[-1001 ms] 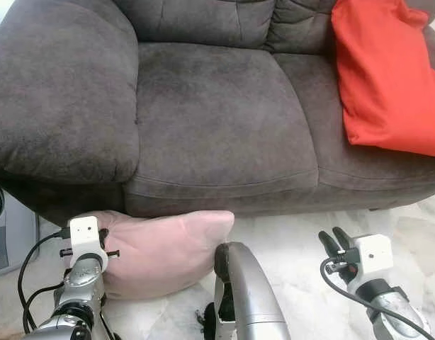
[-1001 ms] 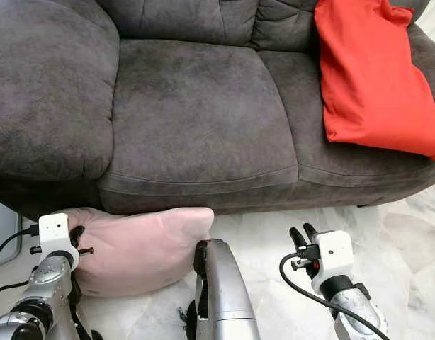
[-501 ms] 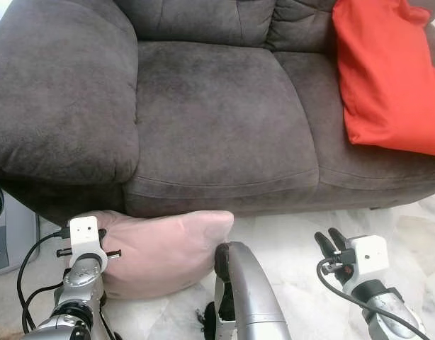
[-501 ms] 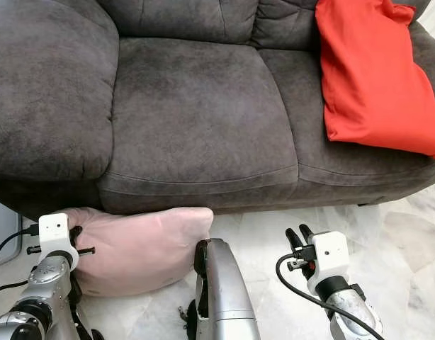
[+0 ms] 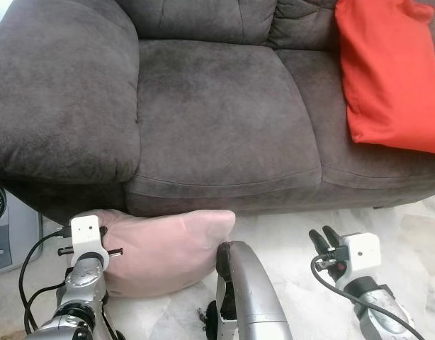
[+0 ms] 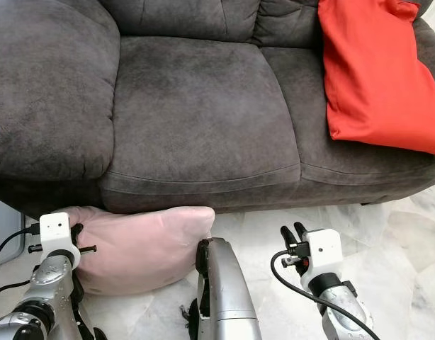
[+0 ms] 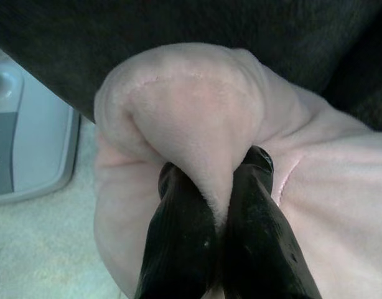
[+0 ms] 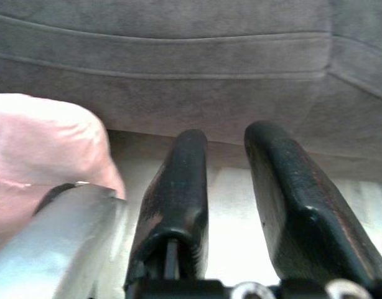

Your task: Move the pillow to the sofa from floor

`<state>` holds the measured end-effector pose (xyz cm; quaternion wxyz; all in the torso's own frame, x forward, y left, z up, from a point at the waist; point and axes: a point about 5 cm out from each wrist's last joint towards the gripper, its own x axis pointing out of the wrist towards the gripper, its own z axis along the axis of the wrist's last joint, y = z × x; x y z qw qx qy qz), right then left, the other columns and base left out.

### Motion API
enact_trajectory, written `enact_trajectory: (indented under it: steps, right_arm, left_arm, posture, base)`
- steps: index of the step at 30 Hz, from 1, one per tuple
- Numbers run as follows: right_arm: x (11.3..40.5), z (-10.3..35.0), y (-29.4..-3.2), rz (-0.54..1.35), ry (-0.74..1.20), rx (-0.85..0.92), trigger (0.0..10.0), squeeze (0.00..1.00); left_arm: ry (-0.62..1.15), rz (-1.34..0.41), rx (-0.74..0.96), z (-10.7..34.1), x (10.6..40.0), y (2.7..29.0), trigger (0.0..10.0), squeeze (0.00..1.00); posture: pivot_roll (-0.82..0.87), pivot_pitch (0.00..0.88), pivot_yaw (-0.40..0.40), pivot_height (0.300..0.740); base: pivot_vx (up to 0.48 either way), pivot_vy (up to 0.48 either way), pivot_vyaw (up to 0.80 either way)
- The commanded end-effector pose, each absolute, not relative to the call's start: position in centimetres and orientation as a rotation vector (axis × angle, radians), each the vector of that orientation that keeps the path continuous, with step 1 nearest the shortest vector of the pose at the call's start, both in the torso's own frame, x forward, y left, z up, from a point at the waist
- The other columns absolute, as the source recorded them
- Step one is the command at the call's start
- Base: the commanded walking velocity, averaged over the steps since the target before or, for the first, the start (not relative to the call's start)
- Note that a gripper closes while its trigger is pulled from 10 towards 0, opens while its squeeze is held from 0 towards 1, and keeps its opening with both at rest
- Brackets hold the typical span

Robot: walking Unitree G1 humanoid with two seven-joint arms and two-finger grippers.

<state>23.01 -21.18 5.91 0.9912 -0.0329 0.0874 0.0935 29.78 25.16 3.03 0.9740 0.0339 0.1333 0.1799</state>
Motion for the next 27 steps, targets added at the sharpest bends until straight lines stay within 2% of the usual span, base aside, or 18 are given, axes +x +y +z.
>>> enact_trajectory:
  steps: [1, 8, 12, 17, 27]
  right_arm:
    - [22.6, 5.2, -21.8, 0.159, 0.201, -0.072, 10.0, 0.00]
    - [22.8, 4.3, -21.7, 0.148, 0.211, -0.057, 10.0, 0.00]
    - [23.1, 3.6, -21.2, 0.142, 0.215, -0.040, 10.0, 0.00]
    - [23.7, 3.2, -20.2, 0.137, 0.203, -0.023, 10.0, 0.00]
    - [24.6, 3.6, -18.7, 0.113, 0.159, -0.003, 10.0, 0.00]
  left_arm:
    - [0.178, 0.358, 0.075, 3.8, 29.8, 24.8, 10.0, 0.00]
    - [0.088, 0.322, 0.069, 4.2, 29.7, 23.0, 10.0, 0.00]
    - [0.053, 0.259, 0.078, 4.0, 29.2, 20.8, 10.0, 0.00]
    - [0.027, 0.220, 0.062, 4.1, 29.0, 19.6, 10.0, 0.00]
    - [0.019, 0.188, 0.088, 5.1, 30.0, 19.8, 10.0, 0.00]
  posture:
    - [-0.06, 0.198, -0.200, 0.472]
    - [-0.03, 0.189, -0.173, 0.472]
    - [-0.01, 0.177, -0.151, 0.472]
    - [0.01, 0.161, -0.128, 0.472]
    - [0.03, 0.118, -0.073, 0.472]
  base:
    - [0.000, 0.000, 0.00]
    - [0.000, 0.000, 0.00]
    - [0.000, 0.000, 0.00]
    - [-0.099, 0.000, 0.00]
    - [-0.338, 0.000, 0.00]
